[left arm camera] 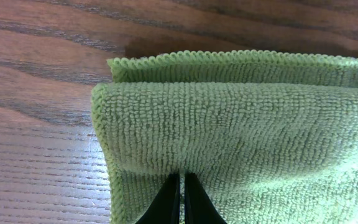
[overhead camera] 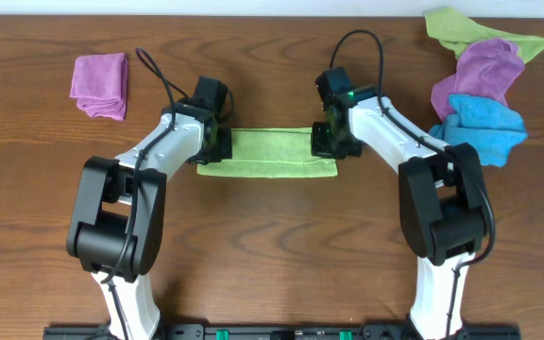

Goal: Fold the cloth
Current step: 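Lower the folded edge onto the far edge and release both grippers, then grasp the right end of the folded strip with the right gripper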

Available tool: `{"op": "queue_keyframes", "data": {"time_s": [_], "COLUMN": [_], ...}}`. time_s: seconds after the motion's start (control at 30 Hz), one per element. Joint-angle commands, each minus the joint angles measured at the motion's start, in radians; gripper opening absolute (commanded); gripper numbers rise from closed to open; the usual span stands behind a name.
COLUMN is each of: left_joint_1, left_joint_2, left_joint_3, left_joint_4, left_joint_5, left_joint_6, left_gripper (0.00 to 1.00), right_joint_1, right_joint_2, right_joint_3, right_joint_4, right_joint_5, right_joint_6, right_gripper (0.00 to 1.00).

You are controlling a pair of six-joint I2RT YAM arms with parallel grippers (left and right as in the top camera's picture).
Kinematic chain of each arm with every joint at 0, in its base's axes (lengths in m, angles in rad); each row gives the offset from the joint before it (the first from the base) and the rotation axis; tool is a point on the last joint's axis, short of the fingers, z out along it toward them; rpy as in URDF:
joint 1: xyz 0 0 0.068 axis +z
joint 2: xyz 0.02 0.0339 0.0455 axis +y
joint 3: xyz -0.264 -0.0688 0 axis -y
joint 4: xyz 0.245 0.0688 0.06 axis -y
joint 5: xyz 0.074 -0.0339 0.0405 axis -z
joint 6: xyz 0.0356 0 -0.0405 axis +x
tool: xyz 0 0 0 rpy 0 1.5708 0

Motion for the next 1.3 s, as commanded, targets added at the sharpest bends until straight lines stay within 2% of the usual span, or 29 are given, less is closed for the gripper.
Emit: {"op": "queue_keyframes", "data": {"time_s": [0.0, 0.03, 0.07, 0.13, 0.2, 0.3, 0.4, 0.53, 0.67, 0.83, 1.27], "left_joint_1": [0.001, 0.001, 0.001, 0.001, 0.001, 0.002, 0.001, 0.001, 0.001, 0.001, 0.001], "left_joint_2": [0.042, 0.042, 0.042, 0.042, 0.042, 0.042, 0.042, 0.042, 0.042, 0.042, 0.042], "left_joint_3": [-0.022, -0.022, -0.022, -0.022, -0.023, -0.022, -0.022, -0.022, -0.022, -0.022, -0.022], "left_joint_4": [-0.013, -0.012, -0.012, -0.012, -0.015, -0.014, -0.011, -0.013, -0.012, -0.016, -0.034], "left_joint_5": [-0.023, -0.023, -0.023, -0.023, -0.023, -0.023, -0.023, 0.000, 0.058, 0.056, 0.056], "left_joint_6": [-0.011, -0.011, -0.011, -0.011, -0.011, -0.011, -0.012, -0.011, -0.016, -0.019, -0.019], "left_gripper": [0.06, 0.06, 0.06, 0.06, 0.06, 0.06, 0.06, 0.06, 0.06, 0.06, 0.06], "right_joint_1": [-0.001, -0.008, -0.020, -0.047, -0.078, -0.141, -0.216, -0.321, -0.371, -0.356, -0.323], "right_joint_2": [0.016, 0.003, -0.020, -0.079, -0.151, -0.266, -0.329, -0.345, -0.334, -0.322, -0.132], "right_joint_3": [0.003, 0.016, 0.035, 0.064, 0.073, 0.072, 0.052, -0.048, -0.241, -0.408, -0.431], "right_joint_4": [-0.032, -0.045, -0.066, -0.095, -0.105, -0.136, -0.175, -0.137, 0.029, 0.221, 0.430], "right_joint_5": [-0.109, -0.127, -0.148, -0.156, -0.174, -0.208, -0.227, -0.386, -0.599, -0.676, -0.781], "right_joint_6": [0.013, 0.013, 0.006, -0.014, -0.058, -0.129, -0.177, -0.250, -0.271, -0.229, -0.101], "right_gripper": [0.02, 0.05, 0.17, 0.27, 0.63, 0.91, 0.95, 0.91, 0.91, 0.99, 0.99]}}
